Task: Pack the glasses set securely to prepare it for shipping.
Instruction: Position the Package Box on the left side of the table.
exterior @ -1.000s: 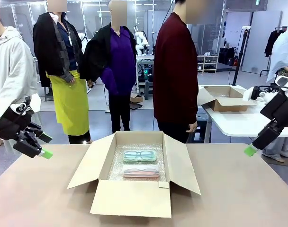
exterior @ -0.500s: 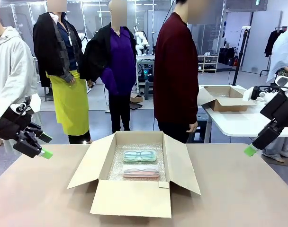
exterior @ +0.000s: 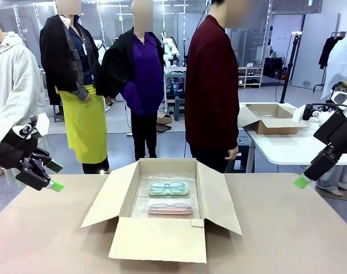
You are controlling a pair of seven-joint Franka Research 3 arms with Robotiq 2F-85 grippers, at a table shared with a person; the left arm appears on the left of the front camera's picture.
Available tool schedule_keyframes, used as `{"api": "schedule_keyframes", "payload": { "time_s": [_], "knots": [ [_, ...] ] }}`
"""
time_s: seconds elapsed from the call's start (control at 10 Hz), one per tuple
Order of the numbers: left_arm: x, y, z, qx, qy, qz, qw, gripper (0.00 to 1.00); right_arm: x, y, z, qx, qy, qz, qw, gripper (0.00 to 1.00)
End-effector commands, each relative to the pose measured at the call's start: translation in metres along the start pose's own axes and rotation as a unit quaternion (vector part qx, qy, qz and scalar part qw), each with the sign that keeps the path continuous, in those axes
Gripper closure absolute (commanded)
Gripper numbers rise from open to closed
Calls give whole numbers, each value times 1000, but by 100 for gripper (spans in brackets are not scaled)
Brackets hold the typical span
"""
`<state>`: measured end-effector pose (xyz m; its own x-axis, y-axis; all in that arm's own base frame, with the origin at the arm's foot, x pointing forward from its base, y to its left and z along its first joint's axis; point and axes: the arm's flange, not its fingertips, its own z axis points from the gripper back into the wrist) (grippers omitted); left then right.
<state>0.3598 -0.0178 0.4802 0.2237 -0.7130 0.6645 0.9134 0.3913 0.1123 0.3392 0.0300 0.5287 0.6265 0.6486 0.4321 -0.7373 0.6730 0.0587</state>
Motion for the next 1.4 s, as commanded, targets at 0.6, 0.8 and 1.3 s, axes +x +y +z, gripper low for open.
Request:
{"api": "schedule_keyframes", "payload": {
  "time_s": [0.6, 0.8, 1.3],
  "knots": [
    [0, 0, 0, 0, 1, 0, 1000, 0, 0, 2, 1, -3, 4, -2, 1000, 0],
    [0, 0, 0, 0, 1, 0, 1000, 0, 0, 2, 1, -3, 4, -2, 1000, 0],
    [-2, 48, -1, -93, -35, 106, 989, 0, 0, 2, 1, -3, 4, -2, 1000, 0]
  ]
}}
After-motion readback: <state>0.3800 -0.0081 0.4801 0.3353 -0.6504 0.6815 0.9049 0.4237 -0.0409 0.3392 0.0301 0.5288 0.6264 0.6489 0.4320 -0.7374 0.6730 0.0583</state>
